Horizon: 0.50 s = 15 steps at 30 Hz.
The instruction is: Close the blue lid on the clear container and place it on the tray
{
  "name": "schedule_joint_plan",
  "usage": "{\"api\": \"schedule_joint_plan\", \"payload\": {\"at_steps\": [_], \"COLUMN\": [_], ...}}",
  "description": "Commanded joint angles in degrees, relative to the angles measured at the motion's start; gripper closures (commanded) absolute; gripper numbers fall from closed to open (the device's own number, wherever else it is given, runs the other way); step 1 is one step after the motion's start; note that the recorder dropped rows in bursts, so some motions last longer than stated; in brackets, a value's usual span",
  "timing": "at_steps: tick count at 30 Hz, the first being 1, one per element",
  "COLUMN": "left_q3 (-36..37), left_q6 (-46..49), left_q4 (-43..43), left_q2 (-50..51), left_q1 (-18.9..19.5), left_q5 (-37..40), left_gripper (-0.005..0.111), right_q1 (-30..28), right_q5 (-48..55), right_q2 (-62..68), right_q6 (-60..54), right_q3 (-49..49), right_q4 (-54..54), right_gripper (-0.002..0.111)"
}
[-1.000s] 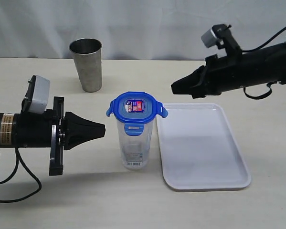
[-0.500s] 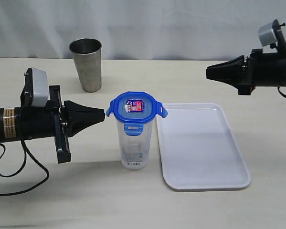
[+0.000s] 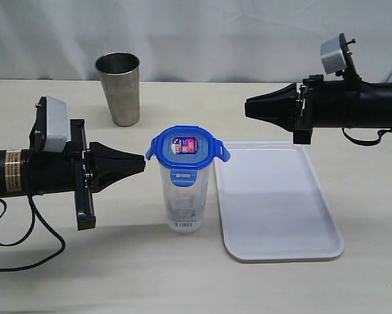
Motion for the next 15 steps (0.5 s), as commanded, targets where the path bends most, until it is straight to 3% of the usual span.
{"api": "schedule_joint_plan", "payload": {"at_steps": [1, 15], "left_q3": [-0.2, -0.2], "left_q6": [-0.2, -0.3], "left_q4": [-0.3, -3.8], "left_q2": [0.2, 0.2], "left_q1": [-0.6, -0.6], "left_q5": [-1.5, -1.5], "left_gripper": [0.107, 0.107], "right_q1": [3.0, 5.1], "right_q5": [-1.0, -2.9], "right_q2": [0.5, 1.2], "right_q6": [-0.9, 0.6], "right_q3": [0.2, 0.2], "right_q4": [-0.7, -2.4], "right_gripper": [0.104, 0.104]}}
